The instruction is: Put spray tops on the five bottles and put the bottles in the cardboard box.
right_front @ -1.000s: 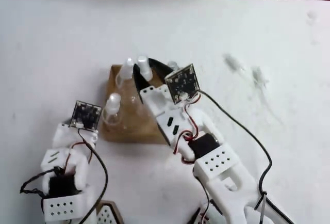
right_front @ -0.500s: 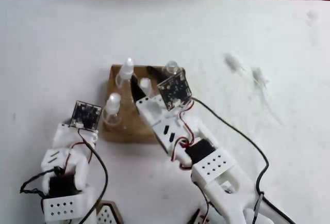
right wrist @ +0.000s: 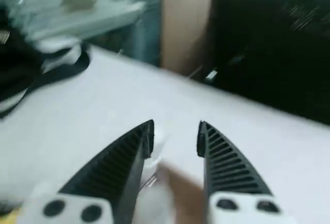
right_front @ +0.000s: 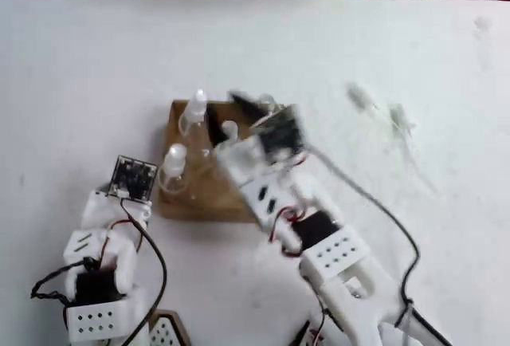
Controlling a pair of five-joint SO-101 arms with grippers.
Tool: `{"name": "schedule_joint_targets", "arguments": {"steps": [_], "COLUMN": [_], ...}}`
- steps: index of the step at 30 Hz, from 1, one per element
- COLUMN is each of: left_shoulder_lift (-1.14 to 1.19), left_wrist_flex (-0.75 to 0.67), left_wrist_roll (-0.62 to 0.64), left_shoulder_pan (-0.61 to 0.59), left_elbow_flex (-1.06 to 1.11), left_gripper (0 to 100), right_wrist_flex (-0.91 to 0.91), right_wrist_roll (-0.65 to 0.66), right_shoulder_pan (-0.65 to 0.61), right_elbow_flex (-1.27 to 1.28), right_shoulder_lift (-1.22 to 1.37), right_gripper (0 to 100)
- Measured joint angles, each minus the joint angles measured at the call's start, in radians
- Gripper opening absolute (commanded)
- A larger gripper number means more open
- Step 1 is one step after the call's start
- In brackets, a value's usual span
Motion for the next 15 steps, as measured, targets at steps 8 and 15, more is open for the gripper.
{"name": "schedule_joint_targets", "arguments": {"steps": [8,15], "left_shoulder_lift": [0.0,0.0], "left_wrist_flex": [0.0,0.0], "left_wrist_roll": [0.0,0.0], "left_shoulder_pan": [0.0,0.0], "left_elbow_flex": [0.0,0.0], "left_gripper": [2,2], "right_wrist_flex": [0.207,0.446], "right_wrist_roll": [0.0,0.0], "right_shoulder_pan": [0.316,0.623], "right_elbow_flex": [-0.282,-0.56], "right_shoulder_lift": [-0.074,0.157], "right_gripper": [10.8,10.9]}}
